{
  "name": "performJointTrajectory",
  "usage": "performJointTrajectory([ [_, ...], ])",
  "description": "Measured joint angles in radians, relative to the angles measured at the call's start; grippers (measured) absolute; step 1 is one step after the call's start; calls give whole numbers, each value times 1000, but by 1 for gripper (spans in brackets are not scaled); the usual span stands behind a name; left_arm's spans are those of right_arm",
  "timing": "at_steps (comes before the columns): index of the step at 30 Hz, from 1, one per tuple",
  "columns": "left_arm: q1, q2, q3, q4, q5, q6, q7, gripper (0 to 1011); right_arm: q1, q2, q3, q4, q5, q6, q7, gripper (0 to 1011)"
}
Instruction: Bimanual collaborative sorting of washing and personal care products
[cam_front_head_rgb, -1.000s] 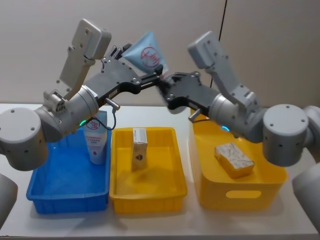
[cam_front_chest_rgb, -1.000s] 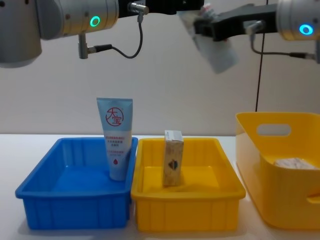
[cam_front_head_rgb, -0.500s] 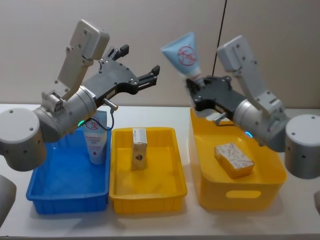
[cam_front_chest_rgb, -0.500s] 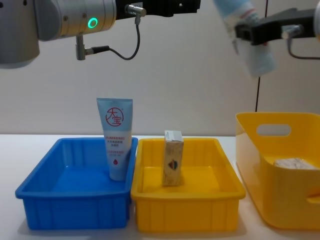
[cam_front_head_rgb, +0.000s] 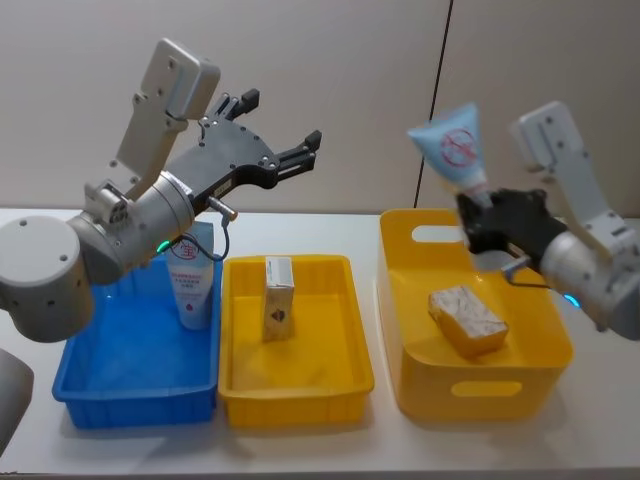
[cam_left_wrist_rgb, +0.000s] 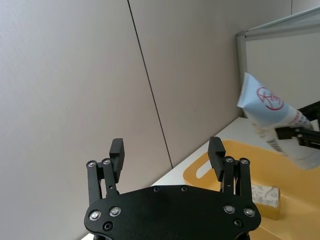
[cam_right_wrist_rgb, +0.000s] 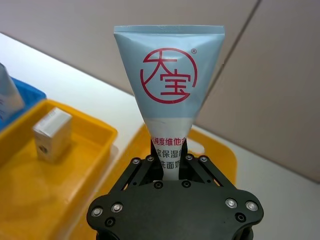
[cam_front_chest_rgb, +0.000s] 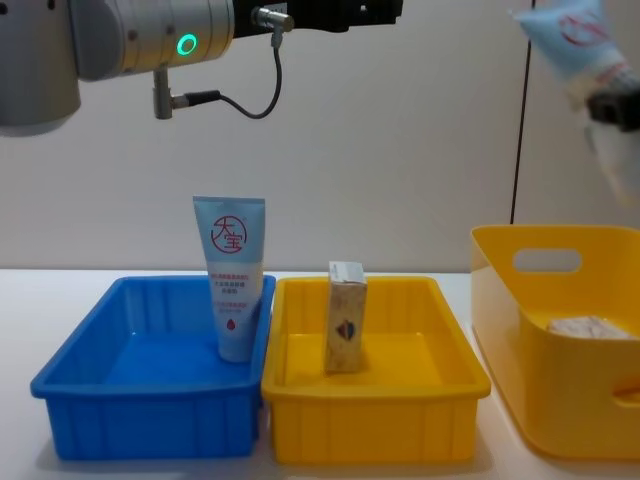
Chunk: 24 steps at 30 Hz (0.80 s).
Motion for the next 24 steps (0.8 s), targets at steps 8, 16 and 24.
performJointTrajectory([
  [8, 0, 0, 0, 0, -1, -1, 0, 1002, -29, 35, 43, -17, 12, 96, 6, 135],
  [16, 0, 0, 0, 0, -1, -1, 0, 1003, 19, 41, 38, 52, 20, 113, 50, 135],
  [24, 0, 0, 0, 0, -1, -1, 0, 1003, 139, 18, -5, 198, 17, 91, 117, 135],
])
